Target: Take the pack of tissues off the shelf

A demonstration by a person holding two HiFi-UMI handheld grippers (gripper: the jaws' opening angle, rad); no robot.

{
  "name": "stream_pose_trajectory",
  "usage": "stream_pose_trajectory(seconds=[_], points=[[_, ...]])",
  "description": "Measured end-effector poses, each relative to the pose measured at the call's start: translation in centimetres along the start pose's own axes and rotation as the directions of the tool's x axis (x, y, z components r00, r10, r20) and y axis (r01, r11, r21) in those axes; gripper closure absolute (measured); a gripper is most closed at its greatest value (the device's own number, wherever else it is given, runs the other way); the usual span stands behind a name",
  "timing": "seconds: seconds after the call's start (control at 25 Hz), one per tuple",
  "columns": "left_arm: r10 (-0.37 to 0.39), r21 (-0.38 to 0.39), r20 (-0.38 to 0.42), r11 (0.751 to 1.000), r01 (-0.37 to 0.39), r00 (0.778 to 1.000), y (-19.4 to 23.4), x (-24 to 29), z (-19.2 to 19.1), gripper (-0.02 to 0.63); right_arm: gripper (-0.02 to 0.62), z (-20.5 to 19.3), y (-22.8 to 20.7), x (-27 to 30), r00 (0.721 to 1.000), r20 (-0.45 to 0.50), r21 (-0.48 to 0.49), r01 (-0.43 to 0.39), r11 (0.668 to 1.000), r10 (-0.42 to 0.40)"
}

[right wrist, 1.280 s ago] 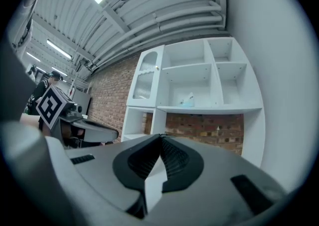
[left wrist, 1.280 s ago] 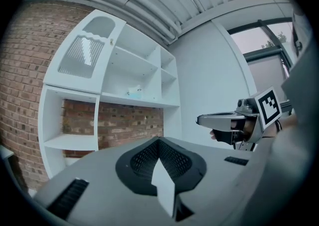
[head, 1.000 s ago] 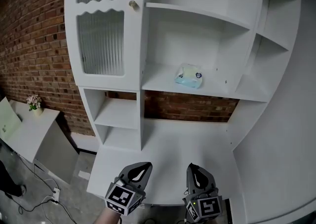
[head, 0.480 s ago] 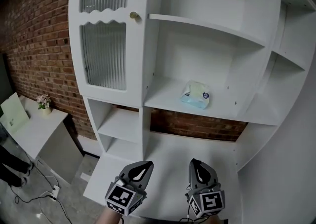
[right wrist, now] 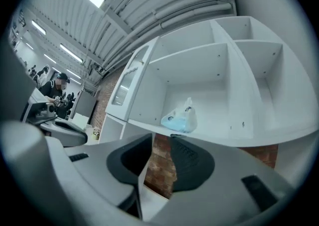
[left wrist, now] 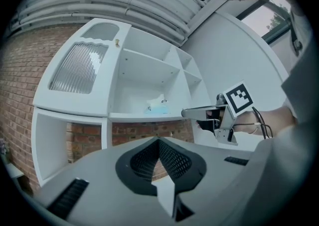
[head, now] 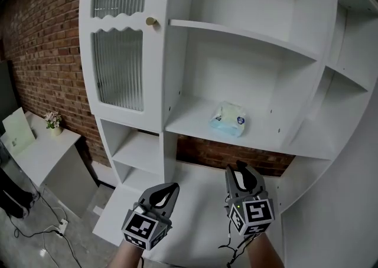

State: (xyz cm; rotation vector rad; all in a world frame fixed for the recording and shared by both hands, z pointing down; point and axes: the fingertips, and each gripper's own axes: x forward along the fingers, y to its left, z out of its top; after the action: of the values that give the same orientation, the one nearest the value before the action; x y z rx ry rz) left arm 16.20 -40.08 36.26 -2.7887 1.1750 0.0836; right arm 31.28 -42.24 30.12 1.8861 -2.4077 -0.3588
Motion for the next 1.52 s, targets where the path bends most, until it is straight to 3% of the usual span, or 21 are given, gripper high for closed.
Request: stream_pose_trajectory(seconds=[0.24, 0.52, 0.76, 0.96, 1.52], points=[[0.001, 0.019, -0.015, 1.0, -0.001, 1.0, 0.1, 0.9, -0.2, 0.594, 0.405, 2.4, -3.8, 4.1, 0.999, -0.005, 0.026, 0.044, 0.999, -0.044], [-0.001, 0.019, -0.034, 1.0, 0.001, 0.999, 0.3, 1.3, -0.6, 0.594, 0.399, 3.0, -5.6, 7.3, 0.997, -0.067, 0.01, 0.05, 0.999, -0.05], [-0.009, 0.016, -0.052, 1.0, 0.01, 0.999, 0.3, 1.4, -1.1, 0.594, 0.445, 2.5, -6.3, 8.7, 0.992, -0.111, 0.032, 0.063, 0.998, -0.059], [-0.016, 0.007, -0.058, 1.0, 0.016, 0.998, 0.6, 1.2, -1.4, 0.594, 0.56, 2.4, -6.9, 8.7, 0.99, -0.104, 0.026, 0.099, 0.995, -0.096], [-0.018, 0.007, -0.064, 1.0, 0.018, 0.998, 0.9, 0.7, -1.6, 0.594, 0.58, 3.3, -5.6, 5.5, 0.992, -0.016, 0.031, 0.127, 0.991, -0.127]])
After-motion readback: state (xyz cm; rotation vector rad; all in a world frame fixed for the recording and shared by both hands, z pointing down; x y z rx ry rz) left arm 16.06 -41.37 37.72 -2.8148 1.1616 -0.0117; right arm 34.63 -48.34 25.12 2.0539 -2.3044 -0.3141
